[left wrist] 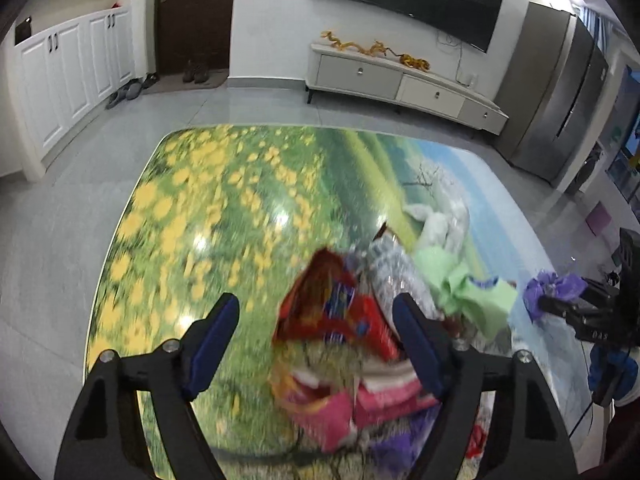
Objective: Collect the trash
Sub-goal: 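Grasp the purple plastic bag with the right gripper while the left gripper grasps the red snack bag, then lift both held bags and carry them over the trash bin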
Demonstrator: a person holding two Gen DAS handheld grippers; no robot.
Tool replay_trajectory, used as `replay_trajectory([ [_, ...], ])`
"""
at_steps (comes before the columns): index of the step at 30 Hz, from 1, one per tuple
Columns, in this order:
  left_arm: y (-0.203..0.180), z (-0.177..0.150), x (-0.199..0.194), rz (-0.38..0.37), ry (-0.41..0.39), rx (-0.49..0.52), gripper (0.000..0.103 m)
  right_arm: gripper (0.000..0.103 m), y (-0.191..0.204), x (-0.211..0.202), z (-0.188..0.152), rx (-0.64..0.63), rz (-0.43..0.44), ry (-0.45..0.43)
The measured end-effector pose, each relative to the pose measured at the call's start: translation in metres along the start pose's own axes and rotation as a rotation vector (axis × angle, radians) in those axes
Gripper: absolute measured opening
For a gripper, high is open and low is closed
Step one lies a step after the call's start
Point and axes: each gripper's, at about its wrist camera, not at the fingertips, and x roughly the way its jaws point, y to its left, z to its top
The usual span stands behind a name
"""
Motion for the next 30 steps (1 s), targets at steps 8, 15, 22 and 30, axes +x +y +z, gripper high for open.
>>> replay_trajectory([
  [8, 0.003, 0.005, 0.035, 0.011, 0.075, -0.014, 0.061, 0.049, -0.001, 0.004, -0.001, 0.007, 0.011, 0.003],
  [15, 0.008, -0.001, 0.038, 0.003, 0.08, -0.051, 0.022, 0.038, -0.002, -0.003, -0.001, 0.009, 0.04, -0.038],
  [22, -0.006, 0.012, 0.005, 0.03, 0.006, -0.043, 0.019, 0.037, -0.007, -0.033, -0.001, 0.039, 0.103, -0.14],
  [30, -0.086, 0.043, -0.036, -0.072, -0.068, 0.07, 0.019, 0.037, -0.039, -0.082, -0.005, 0.111, 0.152, -0.247],
])
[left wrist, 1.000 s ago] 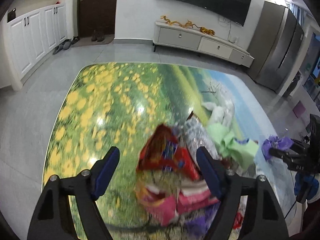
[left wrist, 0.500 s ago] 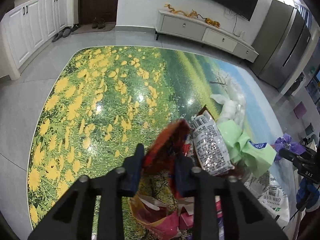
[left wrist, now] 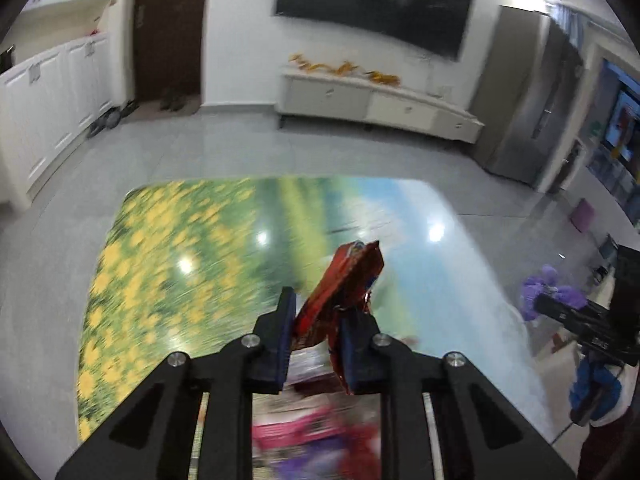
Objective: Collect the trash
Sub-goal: 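Lift both held bags and carry them over the trash bin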
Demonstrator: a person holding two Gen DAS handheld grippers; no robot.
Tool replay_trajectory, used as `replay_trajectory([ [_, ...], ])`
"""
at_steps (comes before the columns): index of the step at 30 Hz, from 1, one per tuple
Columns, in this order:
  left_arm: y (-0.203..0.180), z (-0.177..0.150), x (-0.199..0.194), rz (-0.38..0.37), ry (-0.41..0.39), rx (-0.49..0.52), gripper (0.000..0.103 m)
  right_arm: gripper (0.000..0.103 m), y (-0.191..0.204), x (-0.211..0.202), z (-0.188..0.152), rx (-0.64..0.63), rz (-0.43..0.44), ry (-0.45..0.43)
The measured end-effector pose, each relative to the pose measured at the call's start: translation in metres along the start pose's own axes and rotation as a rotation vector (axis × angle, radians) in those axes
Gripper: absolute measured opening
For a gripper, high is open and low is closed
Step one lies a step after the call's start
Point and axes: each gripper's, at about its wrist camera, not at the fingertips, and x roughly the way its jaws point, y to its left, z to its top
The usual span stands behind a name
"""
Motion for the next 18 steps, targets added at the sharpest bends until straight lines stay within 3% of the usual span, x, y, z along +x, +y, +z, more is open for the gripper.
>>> replay_trajectory([
  [4, -0.065, 0.02, 0.006, -0.111, 0.0, 0.074, 0.019, 0.037, -0.028, -0.033, 0.006, 0.036, -0.069, -0.056],
  [8, -0.133, 0.033, 0.028, -0.214, 0.039, 0.147, 0.02, 0.037, -0.073, -0.062, 0.002, 0.088, -0.199, -0.078],
  [18, -0.293, 0.031, 0.135, -0.398, 0.231, 0.25, 0.022, 0.039, -0.194, -0.066, -0.05, 0.316, -0.412, 0.012],
])
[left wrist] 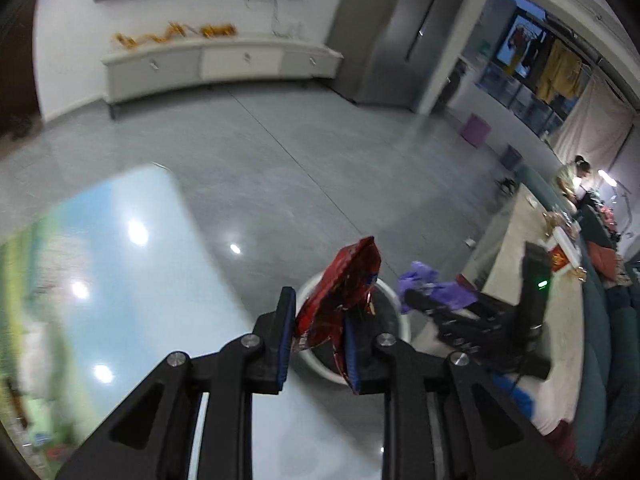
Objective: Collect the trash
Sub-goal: 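Lift both held bags and carry them over the trash bin, then open both grippers to drop the bags into the bin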
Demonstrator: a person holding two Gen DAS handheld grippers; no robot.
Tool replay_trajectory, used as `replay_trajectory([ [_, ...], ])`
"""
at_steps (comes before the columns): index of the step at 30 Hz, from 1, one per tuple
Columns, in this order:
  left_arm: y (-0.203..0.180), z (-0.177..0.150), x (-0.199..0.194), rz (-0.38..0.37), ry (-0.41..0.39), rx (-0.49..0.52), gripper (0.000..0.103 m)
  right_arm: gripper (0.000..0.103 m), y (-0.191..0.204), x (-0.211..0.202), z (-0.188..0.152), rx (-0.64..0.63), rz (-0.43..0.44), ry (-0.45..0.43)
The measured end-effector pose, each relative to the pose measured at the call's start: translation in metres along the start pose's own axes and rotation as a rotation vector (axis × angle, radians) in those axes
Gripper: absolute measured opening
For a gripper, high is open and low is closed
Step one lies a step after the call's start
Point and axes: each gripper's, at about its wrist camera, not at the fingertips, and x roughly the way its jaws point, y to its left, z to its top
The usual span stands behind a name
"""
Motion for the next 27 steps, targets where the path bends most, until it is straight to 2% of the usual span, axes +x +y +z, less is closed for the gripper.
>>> replay_trajectory([
  [7, -0.031, 0.013, 0.086, -0.034, 0.112, -0.018, 0.025, 0.042, -0.047, 0.038, -0.011, 0.07, -0.076, 0.067],
  [9, -0.03, 0.013, 0.101, -0.039, 0.124, -0.028, 0.037, 0.045, -0.055, 0.048, -0.01, 0.075, -0.105, 0.084],
  [11, -0.028, 0.012, 0.115, -0.075, 0.141, -0.061, 0.048, 0.05, -0.064, 0.055, -0.011, 0.075, -0.142, 0.099],
  [14, -0.028, 0.012, 0.128, -0.101, 0.157, -0.08, 0.05, 0.06, -0.068, 0.062, -0.012, 0.072, -0.191, 0.113],
  [16, -0.027, 0.011, 0.129, -0.115, 0.163, -0.088, 0.05, 0.069, -0.069, 0.064, -0.013, 0.071, -0.22, 0.116],
  [18, -0.028, 0.01, 0.128, -0.12, 0.159, -0.087, 0.05, 0.07, -0.072, 0.062, -0.016, 0.066, -0.237, 0.114],
  [20, -0.029, 0.009, 0.12, -0.113, 0.144, -0.078, 0.05, 0.079, -0.071, 0.057, -0.015, 0.054, -0.256, 0.103],
  [22, -0.03, 0.007, 0.107, -0.093, 0.109, -0.064, 0.05, 0.085, -0.069, 0.048, -0.014, 0.05, -0.263, 0.08],
  [23, -0.031, 0.006, 0.099, -0.077, 0.09, -0.057, 0.05, 0.086, -0.068, 0.041, -0.014, 0.054, -0.256, 0.063],
  [25, -0.033, 0.005, 0.082, -0.044, 0.042, -0.047, 0.05, 0.095, -0.062, 0.026, -0.009, 0.066, -0.237, 0.021],
  [27, -0.033, 0.0, 0.058, -0.022, -0.016, -0.041, 0.05, 0.099, -0.054, 0.009, -0.006, 0.07, -0.21, -0.031],
])
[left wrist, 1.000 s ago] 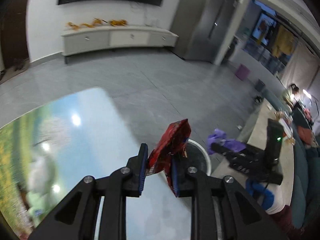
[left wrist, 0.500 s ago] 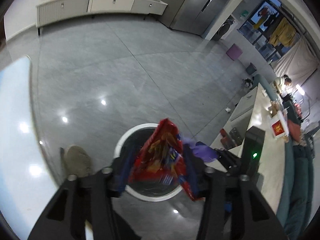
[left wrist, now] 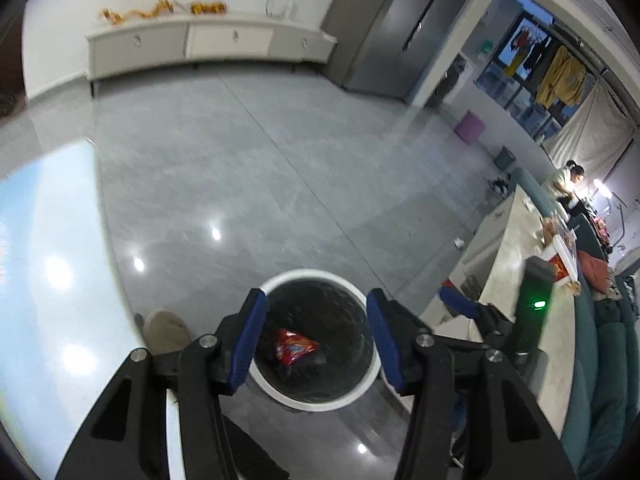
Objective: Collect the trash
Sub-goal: 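Open both grippers to drop the bags into the bin, then move both open grippers back over the table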
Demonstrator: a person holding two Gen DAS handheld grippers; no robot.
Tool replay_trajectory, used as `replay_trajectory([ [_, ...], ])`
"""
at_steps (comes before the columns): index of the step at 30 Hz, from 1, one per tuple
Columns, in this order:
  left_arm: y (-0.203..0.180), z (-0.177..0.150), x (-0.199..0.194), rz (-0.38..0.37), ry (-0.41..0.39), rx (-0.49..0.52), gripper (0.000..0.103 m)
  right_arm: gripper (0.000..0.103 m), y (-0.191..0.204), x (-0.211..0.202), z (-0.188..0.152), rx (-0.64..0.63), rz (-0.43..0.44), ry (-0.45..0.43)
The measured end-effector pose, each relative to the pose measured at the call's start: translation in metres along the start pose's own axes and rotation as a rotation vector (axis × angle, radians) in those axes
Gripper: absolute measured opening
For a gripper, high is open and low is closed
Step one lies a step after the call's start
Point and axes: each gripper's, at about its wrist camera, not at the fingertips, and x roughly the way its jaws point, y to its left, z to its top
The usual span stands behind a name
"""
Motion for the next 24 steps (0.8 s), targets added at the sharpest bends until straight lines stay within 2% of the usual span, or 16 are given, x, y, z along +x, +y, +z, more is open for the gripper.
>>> replay_trajectory([
  [4, -0.005, -0.005, -0.047, 0.043, -0.06, 0.067, 0.05, 0.103, 0.015, -0.047, 0.013, 0.017, 0.091, -0.122],
  [7, -0.003, -0.012, -0.084, 0.083, -0.116, 0.099, 0.05, 0.103, 0.035, -0.093, 0.021, 0.012, 0.166, -0.244],
  [11, 0.015, -0.022, -0.132, 0.118, -0.173, 0.089, 0.05, 0.103, 0.058, -0.144, 0.025, -0.018, 0.253, -0.377],
  [14, 0.035, -0.034, -0.17, 0.162, -0.21, 0.083, 0.05, 0.103, 0.075, -0.169, 0.029, -0.043, 0.332, -0.413],
  [17, 0.062, -0.051, -0.211, 0.237, -0.245, 0.067, 0.05, 0.103, 0.1, -0.187, 0.034, -0.107, 0.379, -0.41],
  [24, 0.133, -0.089, -0.291, 0.435, -0.282, -0.019, 0.05, 0.103, 0.163, -0.199, 0.035, -0.261, 0.466, -0.375],
])
